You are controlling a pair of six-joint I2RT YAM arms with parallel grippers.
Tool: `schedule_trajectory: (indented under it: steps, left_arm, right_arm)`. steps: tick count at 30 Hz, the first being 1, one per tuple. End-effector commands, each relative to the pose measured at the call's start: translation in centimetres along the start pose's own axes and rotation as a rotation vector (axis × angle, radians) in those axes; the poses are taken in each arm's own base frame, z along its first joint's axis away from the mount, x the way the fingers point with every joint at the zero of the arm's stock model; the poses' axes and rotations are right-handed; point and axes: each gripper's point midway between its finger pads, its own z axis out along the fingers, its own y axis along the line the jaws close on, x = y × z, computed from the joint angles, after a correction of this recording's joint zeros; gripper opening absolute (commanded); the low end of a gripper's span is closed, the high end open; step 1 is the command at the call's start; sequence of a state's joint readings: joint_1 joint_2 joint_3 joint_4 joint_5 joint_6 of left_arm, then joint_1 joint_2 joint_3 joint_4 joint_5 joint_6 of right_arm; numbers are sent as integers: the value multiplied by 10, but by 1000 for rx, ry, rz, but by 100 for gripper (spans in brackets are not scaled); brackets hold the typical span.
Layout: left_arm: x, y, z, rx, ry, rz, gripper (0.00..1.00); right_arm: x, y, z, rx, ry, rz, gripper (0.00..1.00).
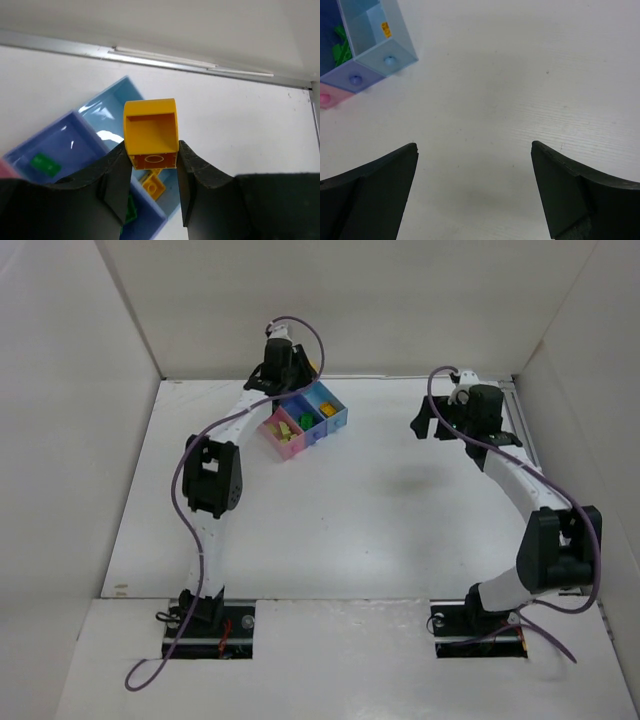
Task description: Sort the legos into containers by color
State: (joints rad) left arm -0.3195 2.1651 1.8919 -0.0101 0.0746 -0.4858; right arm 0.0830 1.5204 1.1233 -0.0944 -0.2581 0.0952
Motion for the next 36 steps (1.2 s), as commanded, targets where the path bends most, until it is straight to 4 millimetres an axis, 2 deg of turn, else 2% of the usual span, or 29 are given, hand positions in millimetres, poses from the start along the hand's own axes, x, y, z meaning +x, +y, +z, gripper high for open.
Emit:
schedule_trajectory:
  steps: [1, 2, 9, 11, 12, 14, 16, 17, 18, 19, 20, 22, 26, 28, 29, 31, 33, 34, 35, 36]
  left_arm:
    - [-36, -39, 5, 74, -76, 37, 0]
    - [-24, -39, 17, 73, -57, 31, 0]
    - [-25, -37, 20, 62, -71, 7, 1]
    - [-14, -35, 23, 49, -52, 10, 2]
    - [-10, -33, 24, 44, -44, 10, 11]
    - [-5, -30, 25, 40, -37, 1, 18]
    - [-6, -31, 23, 41, -39, 1, 32]
    - [-7, -32, 20, 42, -40, -10, 34]
    - [1, -27, 21, 31, -23, -10, 37]
    - [-7, -31, 18, 42, -41, -10, 42]
    - [-5, -30, 16, 40, -37, -10, 49]
    - [-6, -31, 13, 41, -38, -10, 56]
    - [-15, -36, 7, 51, -54, -10, 61]
    - [-26, -44, -6, 62, -71, -10, 67]
    - [-23, -41, -10, 56, -62, -10, 76]
    - [-41, -51, -30, 71, -104, 3, 89]
    - [-42, -52, -45, 62, -116, 25, 100]
    - [-63, -61, -70, 70, -168, 31, 100]
    - [-58, -55, -78, 53, -169, 31, 100]
    - [-57, -57, -89, 50, -174, 49, 100]
  right_arm:
    - [-39, 7, -17, -12, -142, -19, 100]
    - [-35, 4, -16, 1, -135, -15, 100]
    - [-37, -12, -19, 35, -142, -10, 100]
    - [-37, -13, -19, 36, -142, -19, 100]
    - [-37, -13, -19, 36, -142, -19, 100]
    - [-37, -13, -19, 36, -142, -19, 100]
    - [-38, -17, -20, 44, -144, -15, 100]
    - [-38, -17, -20, 44, -144, -15, 100]
    - [-37, -15, -20, 35, -143, -16, 100]
    - [-37, -15, -20, 35, -143, -16, 100]
    - [-37, -15, -20, 35, -143, -16, 100]
    - [-37, -15, -20, 35, -143, -16, 100]
    - [-40, -11, -23, 16, -149, -20, 100]
    - [-43, -10, -26, 15, -160, -23, 100]
    - [-43, -10, -26, 15, -160, -23, 100]
    - [-47, -10, -29, 24, -171, -25, 100]
    - [-53, -9, -35, 33, -192, -30, 100]
    - [-53, -11, -35, 42, -193, -29, 100]
    - [-54, -10, -39, 41, -199, -31, 100]
    - [-58, -8, -43, 39, -212, -25, 100]
